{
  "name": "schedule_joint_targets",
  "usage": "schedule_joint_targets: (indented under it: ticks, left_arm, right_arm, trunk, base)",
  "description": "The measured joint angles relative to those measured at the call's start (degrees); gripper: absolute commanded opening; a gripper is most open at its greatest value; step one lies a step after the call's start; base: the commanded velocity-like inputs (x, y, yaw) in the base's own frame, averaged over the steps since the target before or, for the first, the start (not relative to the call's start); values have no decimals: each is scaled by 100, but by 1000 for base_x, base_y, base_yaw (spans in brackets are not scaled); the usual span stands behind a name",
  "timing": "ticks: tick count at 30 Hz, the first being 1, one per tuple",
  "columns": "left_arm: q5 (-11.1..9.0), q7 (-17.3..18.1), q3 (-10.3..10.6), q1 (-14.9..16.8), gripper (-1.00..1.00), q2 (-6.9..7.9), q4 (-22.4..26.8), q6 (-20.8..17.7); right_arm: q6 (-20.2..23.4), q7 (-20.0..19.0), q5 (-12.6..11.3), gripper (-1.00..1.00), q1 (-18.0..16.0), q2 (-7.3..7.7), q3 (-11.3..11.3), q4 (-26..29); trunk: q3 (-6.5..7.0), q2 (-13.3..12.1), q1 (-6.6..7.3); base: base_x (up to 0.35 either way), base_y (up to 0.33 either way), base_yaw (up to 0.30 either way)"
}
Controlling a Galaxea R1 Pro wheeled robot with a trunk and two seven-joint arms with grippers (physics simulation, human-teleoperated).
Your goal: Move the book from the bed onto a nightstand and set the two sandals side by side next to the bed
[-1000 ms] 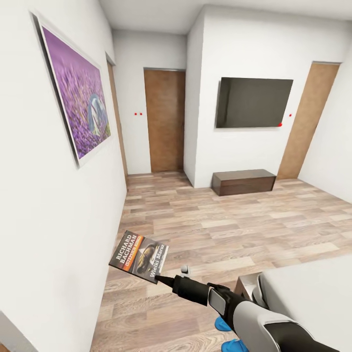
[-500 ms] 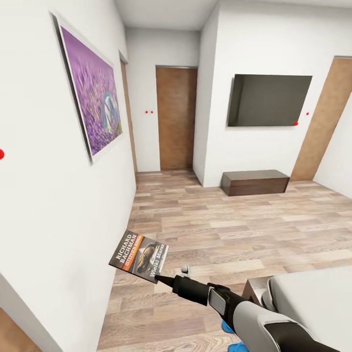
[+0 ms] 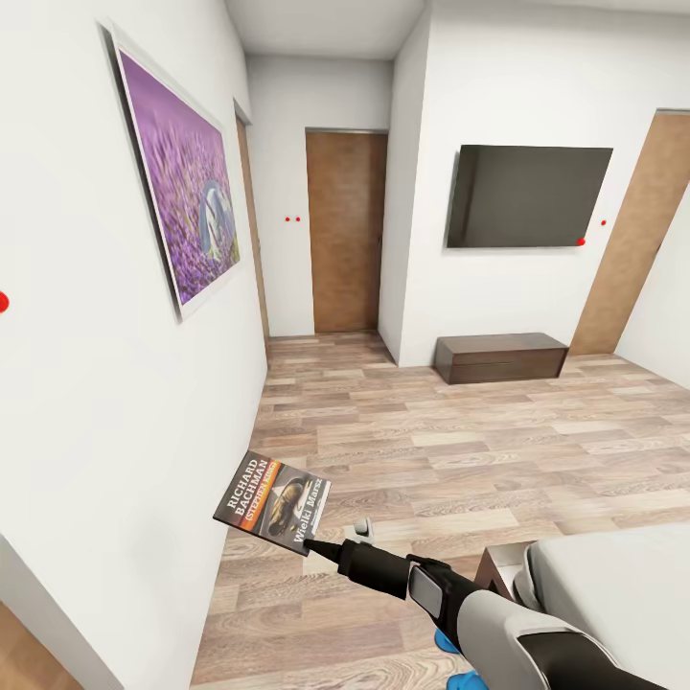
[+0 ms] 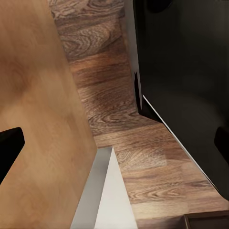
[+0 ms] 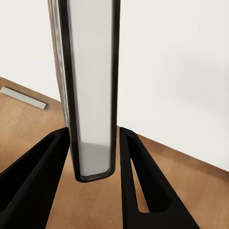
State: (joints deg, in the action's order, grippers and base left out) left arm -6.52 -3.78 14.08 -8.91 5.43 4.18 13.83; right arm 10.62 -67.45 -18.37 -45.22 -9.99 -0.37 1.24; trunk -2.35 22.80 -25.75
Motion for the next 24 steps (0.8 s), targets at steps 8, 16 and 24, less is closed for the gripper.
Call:
schedule_joint_targets:
  ticks: [8, 16, 24]
  left_arm:
    - [0, 1, 0, 0, 100, 0, 1, 0]
    - [0, 0, 0, -2, 100, 0, 0, 0]
    - [0, 0, 0, -2, 100, 0, 0, 0]
  right_arm:
    - [-2, 0, -1, -100, 0, 0, -3, 0]
    - [1, 2, 0, -100, 0, 0, -1, 0]
    - [2, 14, 8, -100, 0, 0, 0, 0]
  trunk:
    - [15, 0, 0]
    - [36, 0, 0]
    - [40, 0, 0]
  base:
    - [0, 0, 98]
    - [0, 0, 77]
    - [0, 0, 13]
